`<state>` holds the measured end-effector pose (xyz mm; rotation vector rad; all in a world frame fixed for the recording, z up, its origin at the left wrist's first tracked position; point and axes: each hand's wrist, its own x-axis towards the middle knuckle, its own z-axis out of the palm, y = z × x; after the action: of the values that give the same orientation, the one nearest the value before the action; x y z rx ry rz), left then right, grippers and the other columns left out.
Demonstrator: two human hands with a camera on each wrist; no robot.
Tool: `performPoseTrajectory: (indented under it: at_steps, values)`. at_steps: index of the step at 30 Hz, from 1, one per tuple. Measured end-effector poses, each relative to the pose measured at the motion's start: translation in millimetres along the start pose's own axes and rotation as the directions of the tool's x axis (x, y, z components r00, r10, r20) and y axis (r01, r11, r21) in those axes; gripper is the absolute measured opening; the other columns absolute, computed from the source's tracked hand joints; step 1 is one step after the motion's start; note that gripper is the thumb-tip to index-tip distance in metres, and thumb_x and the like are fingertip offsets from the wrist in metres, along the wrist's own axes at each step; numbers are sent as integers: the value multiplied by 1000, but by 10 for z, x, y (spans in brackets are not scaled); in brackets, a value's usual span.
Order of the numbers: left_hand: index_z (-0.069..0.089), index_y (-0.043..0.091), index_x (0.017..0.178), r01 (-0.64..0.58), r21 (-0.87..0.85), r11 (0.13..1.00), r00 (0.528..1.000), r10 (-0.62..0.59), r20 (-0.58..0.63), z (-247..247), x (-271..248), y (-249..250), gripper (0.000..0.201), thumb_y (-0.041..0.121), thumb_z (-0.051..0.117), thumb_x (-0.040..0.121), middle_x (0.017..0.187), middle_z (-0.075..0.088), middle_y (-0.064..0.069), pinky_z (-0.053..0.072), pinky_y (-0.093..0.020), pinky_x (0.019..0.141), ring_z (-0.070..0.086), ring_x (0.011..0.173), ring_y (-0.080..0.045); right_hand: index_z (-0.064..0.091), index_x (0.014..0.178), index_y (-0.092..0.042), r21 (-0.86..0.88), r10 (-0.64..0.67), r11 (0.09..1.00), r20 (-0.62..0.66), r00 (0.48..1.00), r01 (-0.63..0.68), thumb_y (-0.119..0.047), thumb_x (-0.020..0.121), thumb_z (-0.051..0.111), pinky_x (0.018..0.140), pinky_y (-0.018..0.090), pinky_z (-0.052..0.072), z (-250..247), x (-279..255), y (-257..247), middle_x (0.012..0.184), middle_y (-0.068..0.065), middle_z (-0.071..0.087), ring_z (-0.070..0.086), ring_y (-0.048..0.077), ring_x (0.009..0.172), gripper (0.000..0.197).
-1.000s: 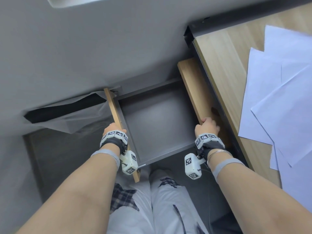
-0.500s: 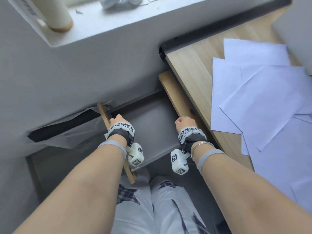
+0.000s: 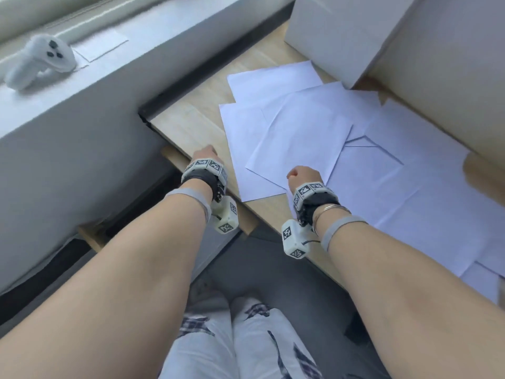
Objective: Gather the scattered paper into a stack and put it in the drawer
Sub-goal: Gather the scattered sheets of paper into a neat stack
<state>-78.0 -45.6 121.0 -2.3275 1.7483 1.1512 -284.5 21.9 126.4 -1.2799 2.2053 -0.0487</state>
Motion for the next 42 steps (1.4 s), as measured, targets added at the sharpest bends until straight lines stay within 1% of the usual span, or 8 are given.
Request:
performPoseTrajectory:
  at_steps: [6, 10, 14, 18, 22, 31, 37, 42]
  values:
    - [23, 27, 147, -150, 274, 950, 987, 126, 102, 523, 191, 653, 60, 28, 44, 90, 157, 16, -9, 26, -45, 113, 17, 144, -34, 26, 144, -33, -171, 215, 965, 83, 973, -199, -23, 92, 37, 115, 46, 24, -195, 141, 1134, 156, -1, 19, 18, 32, 142, 54]
    - [32, 29, 137, -234, 402, 885, 969, 176, 176, 782, 276, 838, 54, 37, 46, 86, 157, 6, -8, 26, -54, 111, 6, 143, -38, 3, 147, -41, -244, 175, 962, 208, 962, -122, -25, 91, 34, 118, 49, 16, -166, 181, 1556, 159, -11, -4, 3, 32, 147, 65]
    - [28, 39, 139, -312, 398, 863, 948, 256, 190, 1003, 189, 954, 59, 38, 49, 85, 158, 4, -2, 19, -54, 115, 0, 146, -32, -3, 148, -40, -192, 108, 979, 172, 979, -74, -23, 92, 37, 114, 40, 26, -265, 162, 1539, 159, -12, 6, 21, 36, 143, 70]
    - [42, 40, 130, -328, 385, 863, 945, 297, 138, 1132, 50, 1108, 46, 33, 43, 85, 151, 24, 2, 18, -50, 116, 11, 143, -33, -1, 149, -38, -121, 55, 992, 87, 995, -45, -12, 90, 38, 91, 33, 46, -425, 126, 1439, 155, -6, 25, 56, 32, 111, 75]
    - [42, 32, 133, -290, 364, 885, 955, 292, 50, 1084, 83, 1254, 44, 25, 38, 90, 148, 36, 0, 20, -45, 115, 15, 144, -31, 7, 149, -32, 118, 178, 977, 31, 984, -180, -11, 91, 40, 84, 35, 49, -574, 204, 1545, 118, 8, 57, 58, 28, 93, 70]
    - [27, 40, 138, -305, 407, 861, 952, 268, 146, 1063, 385, 1586, 49, 37, 36, 90, 149, 25, -3, 29, -46, 108, 20, 138, -36, 22, 146, -20, 247, 354, 903, 40, 934, -352, -29, 90, 54, 103, 40, 39, -637, 547, 1510, 142, 13, 40, 42, 33, 129, 65]
    - [26, 42, 134, -314, 464, 828, 947, 310, 87, 1160, 399, 1638, 57, 50, 45, 81, 133, 30, -7, 31, -44, 99, 31, 122, -34, 32, 138, -12, 304, 386, 860, 135, 913, -409, -28, 83, 67, 94, 32, 43, -674, 755, 1295, 136, 11, 50, 53, 29, 121, 67]
    - [18, 28, 146, -258, 444, 858, 960, 279, 20, 1024, 685, 1672, 62, 50, 34, 90, 142, 29, -12, 28, -46, 105, 28, 132, -35, 52, 102, -10, 317, 389, 870, 30, 921, -378, -11, 82, 62, 74, 28, 45, -798, 896, 1244, 95, 7, 57, 54, 25, 83, 23]
